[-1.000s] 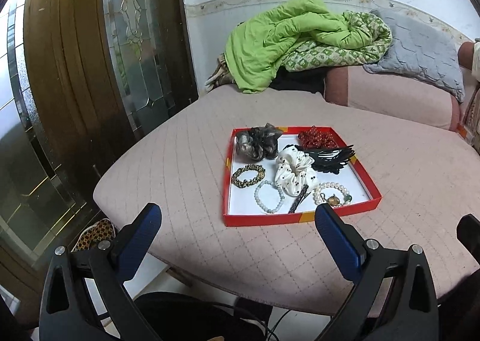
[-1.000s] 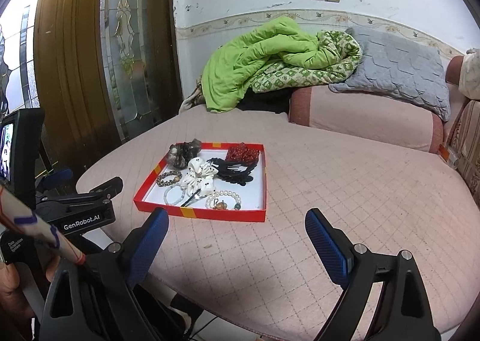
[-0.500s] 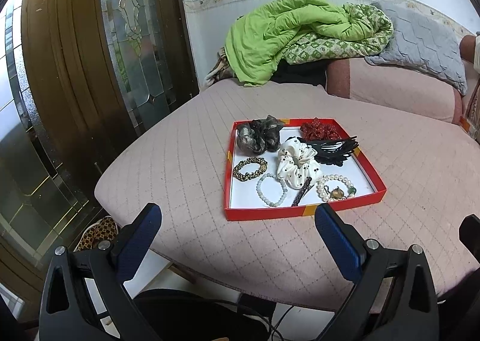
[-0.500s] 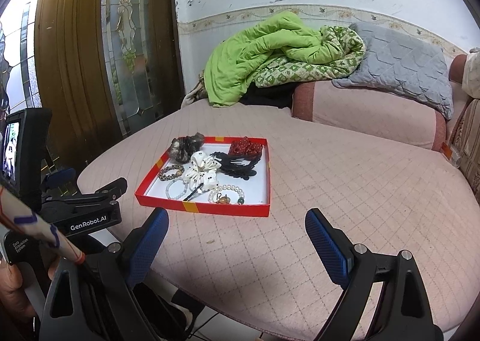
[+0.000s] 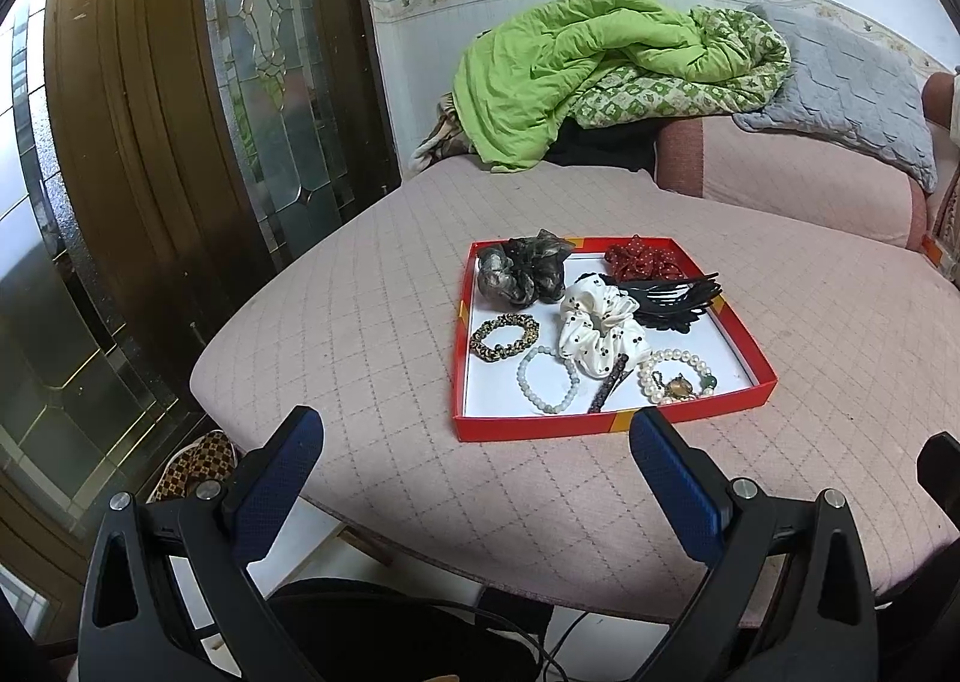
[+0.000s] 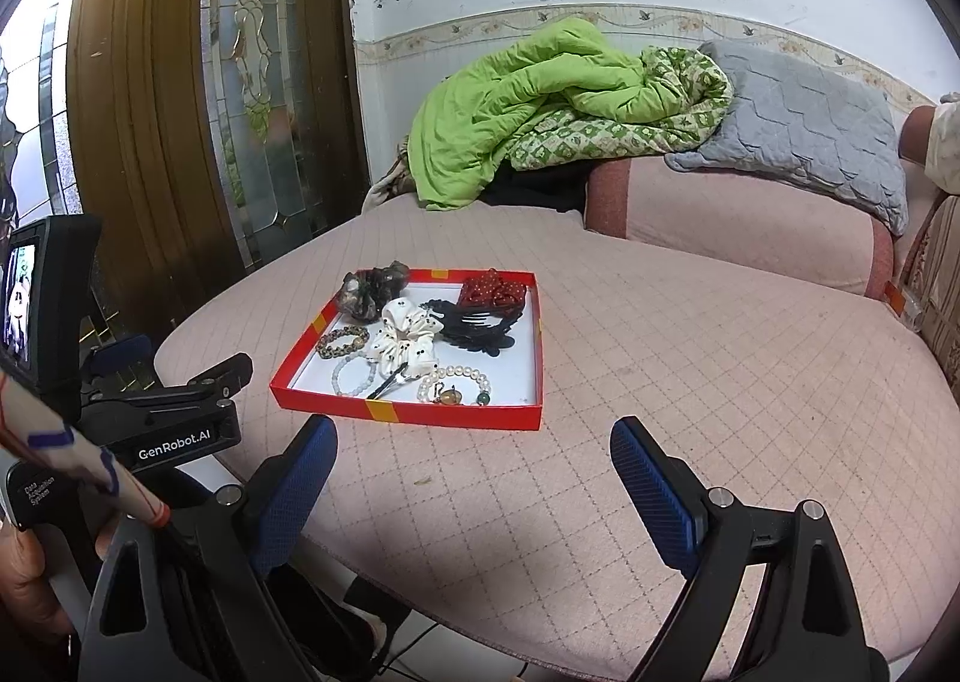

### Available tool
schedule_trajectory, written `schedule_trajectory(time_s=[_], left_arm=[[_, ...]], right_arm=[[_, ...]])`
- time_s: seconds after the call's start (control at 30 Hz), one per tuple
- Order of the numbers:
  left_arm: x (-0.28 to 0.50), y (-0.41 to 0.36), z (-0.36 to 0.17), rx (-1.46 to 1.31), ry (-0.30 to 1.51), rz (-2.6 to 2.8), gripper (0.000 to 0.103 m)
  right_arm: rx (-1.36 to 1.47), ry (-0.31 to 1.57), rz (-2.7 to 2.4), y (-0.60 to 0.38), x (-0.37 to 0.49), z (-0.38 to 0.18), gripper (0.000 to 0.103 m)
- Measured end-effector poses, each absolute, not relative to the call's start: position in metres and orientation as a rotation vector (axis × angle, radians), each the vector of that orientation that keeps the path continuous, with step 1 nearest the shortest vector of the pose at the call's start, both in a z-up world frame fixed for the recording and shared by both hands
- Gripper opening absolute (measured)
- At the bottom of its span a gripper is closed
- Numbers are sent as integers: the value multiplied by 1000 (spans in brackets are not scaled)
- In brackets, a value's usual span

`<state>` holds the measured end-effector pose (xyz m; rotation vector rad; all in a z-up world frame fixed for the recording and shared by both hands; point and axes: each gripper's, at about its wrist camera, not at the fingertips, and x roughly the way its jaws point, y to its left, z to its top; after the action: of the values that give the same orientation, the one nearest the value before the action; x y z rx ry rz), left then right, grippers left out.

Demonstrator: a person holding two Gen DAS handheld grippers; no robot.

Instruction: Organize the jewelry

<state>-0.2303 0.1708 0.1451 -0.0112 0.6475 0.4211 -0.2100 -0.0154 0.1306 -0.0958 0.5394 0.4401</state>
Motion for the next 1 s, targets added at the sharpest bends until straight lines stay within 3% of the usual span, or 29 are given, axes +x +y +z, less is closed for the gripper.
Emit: schedule_trajectory(time_s=[1.0], left_arm=[[-225,175,138,-1,674,435,102]], right_arm=[[-84,563,435,-26,-203,126,95]])
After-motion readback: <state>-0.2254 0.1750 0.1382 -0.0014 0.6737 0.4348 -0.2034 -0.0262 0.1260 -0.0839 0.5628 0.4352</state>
